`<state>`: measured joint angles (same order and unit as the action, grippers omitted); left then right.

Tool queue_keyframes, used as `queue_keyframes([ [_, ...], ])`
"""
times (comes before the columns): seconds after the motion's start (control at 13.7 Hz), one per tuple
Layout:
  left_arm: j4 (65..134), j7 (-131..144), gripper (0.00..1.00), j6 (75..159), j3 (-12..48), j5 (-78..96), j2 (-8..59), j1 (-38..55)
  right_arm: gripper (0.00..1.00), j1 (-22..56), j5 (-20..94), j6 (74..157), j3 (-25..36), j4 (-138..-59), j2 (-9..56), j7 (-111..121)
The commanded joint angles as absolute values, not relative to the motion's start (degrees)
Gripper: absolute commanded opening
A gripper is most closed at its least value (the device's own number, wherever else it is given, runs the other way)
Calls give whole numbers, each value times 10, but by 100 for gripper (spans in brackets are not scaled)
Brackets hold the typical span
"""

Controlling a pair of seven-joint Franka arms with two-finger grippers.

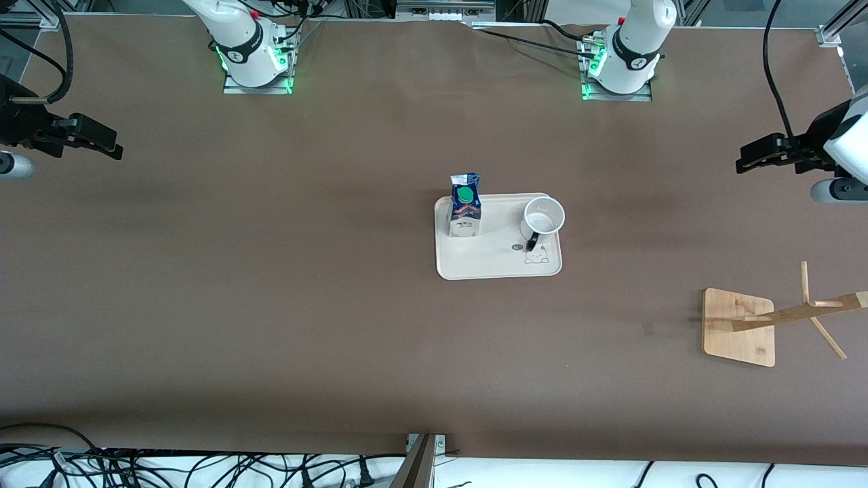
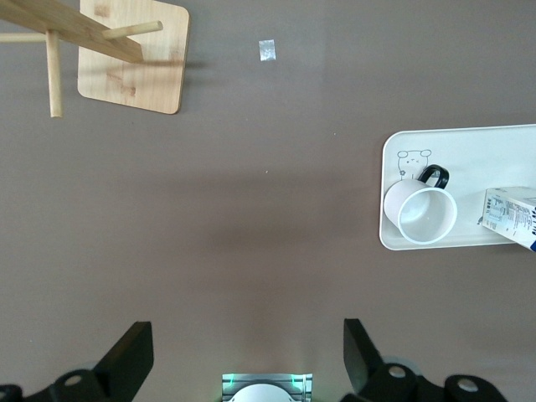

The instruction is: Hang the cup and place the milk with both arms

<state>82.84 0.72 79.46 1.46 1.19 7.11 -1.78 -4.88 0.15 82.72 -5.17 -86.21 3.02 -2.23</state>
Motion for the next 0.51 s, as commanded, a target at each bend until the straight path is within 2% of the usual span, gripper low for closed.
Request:
queue_keyframes([
  [0.0,828,3,100,784,19,2,77,-16,100,-54,2,823,-51,-865,26,-12],
  [0.44,828,4,100,768,19,2,77,-18,100,-54,1,822,-51,-865,28,-11],
])
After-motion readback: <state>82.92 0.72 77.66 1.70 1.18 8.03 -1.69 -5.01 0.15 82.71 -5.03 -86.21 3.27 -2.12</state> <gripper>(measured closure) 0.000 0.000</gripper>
